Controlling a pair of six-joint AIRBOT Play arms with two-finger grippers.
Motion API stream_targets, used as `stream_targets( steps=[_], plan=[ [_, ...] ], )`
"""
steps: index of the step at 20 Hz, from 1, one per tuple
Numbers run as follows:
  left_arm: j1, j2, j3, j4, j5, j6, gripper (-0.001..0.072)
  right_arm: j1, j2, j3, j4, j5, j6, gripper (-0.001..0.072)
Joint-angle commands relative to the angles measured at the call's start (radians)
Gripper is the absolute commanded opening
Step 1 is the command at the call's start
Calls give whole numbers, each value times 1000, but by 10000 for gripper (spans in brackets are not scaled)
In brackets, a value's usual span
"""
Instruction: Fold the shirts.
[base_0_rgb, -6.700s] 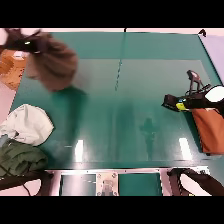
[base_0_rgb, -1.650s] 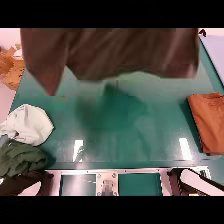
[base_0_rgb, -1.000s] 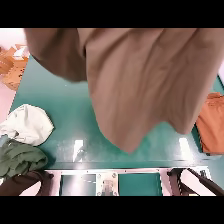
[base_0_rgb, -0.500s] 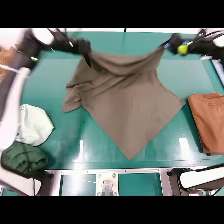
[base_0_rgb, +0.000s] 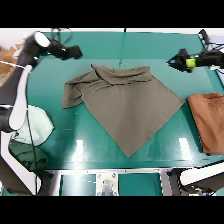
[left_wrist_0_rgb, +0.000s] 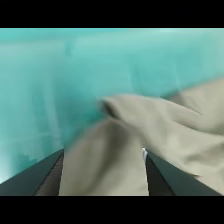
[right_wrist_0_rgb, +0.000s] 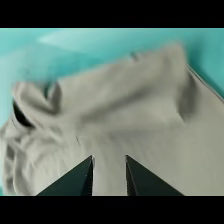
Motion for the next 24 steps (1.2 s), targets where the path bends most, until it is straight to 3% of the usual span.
stream_targets(
  steps=[1, 4, 6, 7, 11, 14, 18, 24],
  plan=[
    [109, 7, 56, -4, -122, 0, 559, -62, 163, -183, -169, 173, 63, 232],
    [167, 7, 8, -4, -190, 2, 559, -58, 447, -615, -251, 172, 143, 234],
    [189, 7, -4, -3, -217, 3, 559, -32, 658, -927, -247, 162, 218, 339],
    [196, 7, -4, -3, -219, 11, 559, -1, 746, -1060, -240, 156, 271, 338],
    [198, 7, -4, -7, -212, 35, 559, 253, 935, -1464, -34, -63, 424, 358],
    [198, 7, -4, -13, -209, 35, 559, 483, 932, -1578, 69, -280, 492, 363],
    [198, 7, -4, -19, -209, 35, 559, 686, 912, -1585, 200, -595, 499, 363],
    [198, 7, -4, -20, -209, 35, 559, 776, 753, -1523, 242, -639, 486, 362]
  ],
)
